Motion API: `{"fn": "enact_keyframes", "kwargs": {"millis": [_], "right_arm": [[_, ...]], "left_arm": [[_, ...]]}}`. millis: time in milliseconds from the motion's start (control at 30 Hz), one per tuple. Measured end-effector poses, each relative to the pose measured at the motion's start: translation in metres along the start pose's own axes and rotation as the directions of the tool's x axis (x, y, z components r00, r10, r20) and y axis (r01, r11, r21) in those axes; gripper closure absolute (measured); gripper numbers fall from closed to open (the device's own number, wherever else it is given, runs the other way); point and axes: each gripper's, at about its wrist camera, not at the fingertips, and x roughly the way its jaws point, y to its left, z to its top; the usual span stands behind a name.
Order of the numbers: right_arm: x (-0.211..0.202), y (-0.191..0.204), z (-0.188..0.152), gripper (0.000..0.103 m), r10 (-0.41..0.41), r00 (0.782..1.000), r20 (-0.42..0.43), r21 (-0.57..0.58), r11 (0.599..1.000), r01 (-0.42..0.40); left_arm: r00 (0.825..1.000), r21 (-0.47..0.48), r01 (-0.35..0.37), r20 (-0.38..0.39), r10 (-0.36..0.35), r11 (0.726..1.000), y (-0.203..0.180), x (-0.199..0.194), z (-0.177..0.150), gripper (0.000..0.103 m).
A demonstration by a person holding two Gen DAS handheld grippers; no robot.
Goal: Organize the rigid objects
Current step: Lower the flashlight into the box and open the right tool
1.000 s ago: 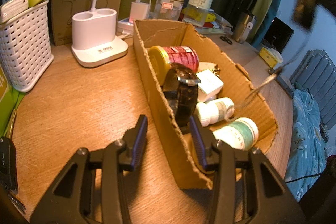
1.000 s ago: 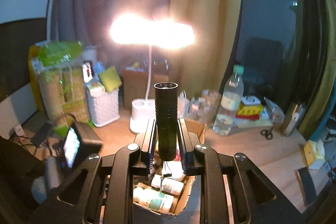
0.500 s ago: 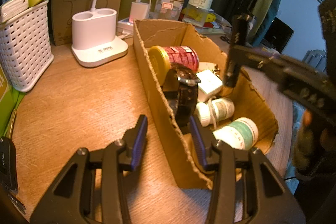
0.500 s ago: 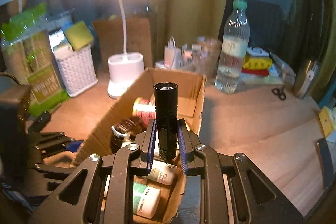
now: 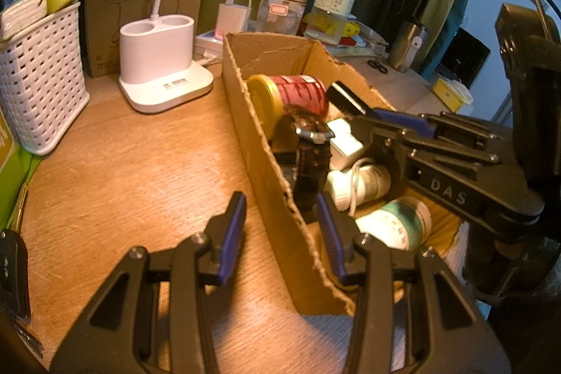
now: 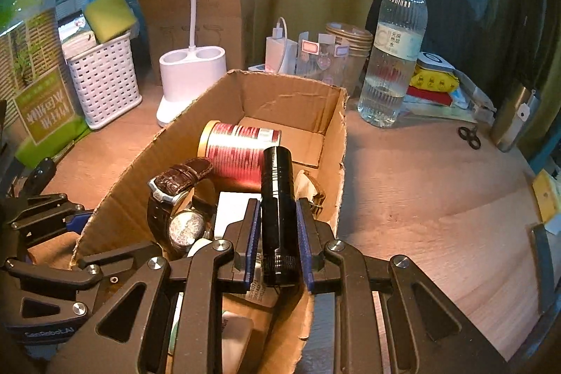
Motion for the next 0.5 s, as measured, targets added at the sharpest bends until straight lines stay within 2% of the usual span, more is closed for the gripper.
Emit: {"fn": "enact_keyframes", "kwargs": {"millis": [67,233,500], "right_arm": [[0.000,0.001,0.000,0.078,0.001,1.000,-0.002,0.005,1.000,-0.001],[-0.006,0.009,-0.003,0.060,0.021,1.000,0.007,-0.011,1.000,-0.021],[-0.024,0.008,-0.006,0.050,0.010,1.000,0.027,0.013,1.000,-0.011]], "left_arm": [[1.000,0.000,0.000,0.000,0.000,1.000,0.000,0.001,0.000,0.059],[1.000,0.000,-0.002,0.001,0.002,1.000,0.001,0.001,0.001,0.059],[1.000,0.006,-0.015,0.007,0.015,1.000,0.000,-0.001,0.001,0.059]]}}
